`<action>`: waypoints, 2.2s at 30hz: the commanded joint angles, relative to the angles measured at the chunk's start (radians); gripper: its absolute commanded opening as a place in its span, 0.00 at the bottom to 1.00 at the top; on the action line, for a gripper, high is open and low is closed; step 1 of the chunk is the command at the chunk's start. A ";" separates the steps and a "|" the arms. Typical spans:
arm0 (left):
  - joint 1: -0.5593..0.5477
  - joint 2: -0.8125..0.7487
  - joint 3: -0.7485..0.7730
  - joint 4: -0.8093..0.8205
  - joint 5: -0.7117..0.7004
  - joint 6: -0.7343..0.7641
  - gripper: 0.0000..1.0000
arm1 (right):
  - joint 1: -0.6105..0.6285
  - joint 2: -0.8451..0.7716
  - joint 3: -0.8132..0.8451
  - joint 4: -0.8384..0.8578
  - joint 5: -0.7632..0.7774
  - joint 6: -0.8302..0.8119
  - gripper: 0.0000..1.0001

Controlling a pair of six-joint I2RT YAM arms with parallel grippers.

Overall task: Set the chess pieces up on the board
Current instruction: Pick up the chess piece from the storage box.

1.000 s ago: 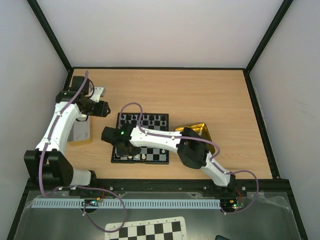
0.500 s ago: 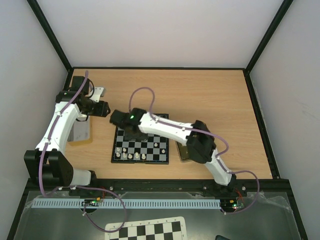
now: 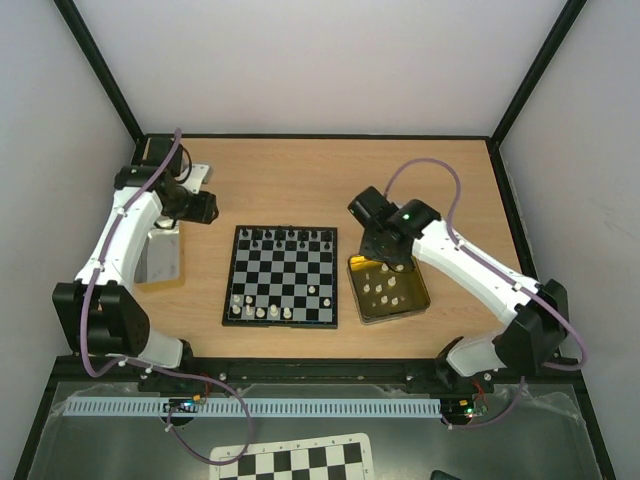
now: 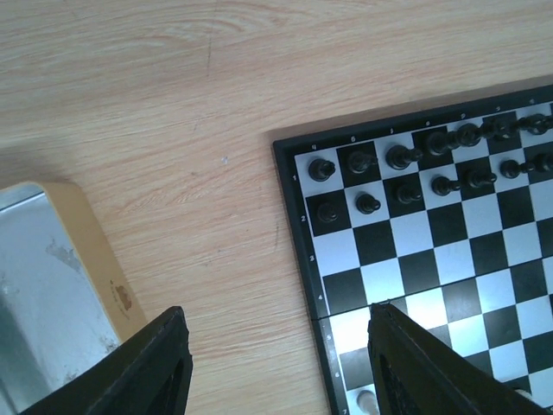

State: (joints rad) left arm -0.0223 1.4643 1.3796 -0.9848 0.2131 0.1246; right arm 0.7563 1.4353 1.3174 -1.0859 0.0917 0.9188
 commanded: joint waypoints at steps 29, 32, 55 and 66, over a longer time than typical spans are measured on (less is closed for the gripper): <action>-0.062 0.104 0.080 -0.007 0.035 -0.015 0.57 | -0.271 0.008 -0.377 0.246 -0.241 -0.124 0.30; -0.068 0.102 0.073 -0.004 0.033 -0.018 0.57 | -0.290 0.018 -0.354 0.234 -0.232 -0.141 0.30; -0.074 0.067 0.038 0.006 -0.011 -0.023 0.57 | -0.350 0.079 -0.384 0.277 -0.246 -0.217 0.27; -0.074 0.073 0.041 0.006 -0.012 -0.023 0.57 | -0.350 0.095 -0.403 0.287 -0.261 -0.224 0.23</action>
State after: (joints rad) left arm -0.0933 1.5566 1.4269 -0.9779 0.2054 0.1070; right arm 0.4114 1.5188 0.9337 -0.8001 -0.1749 0.7097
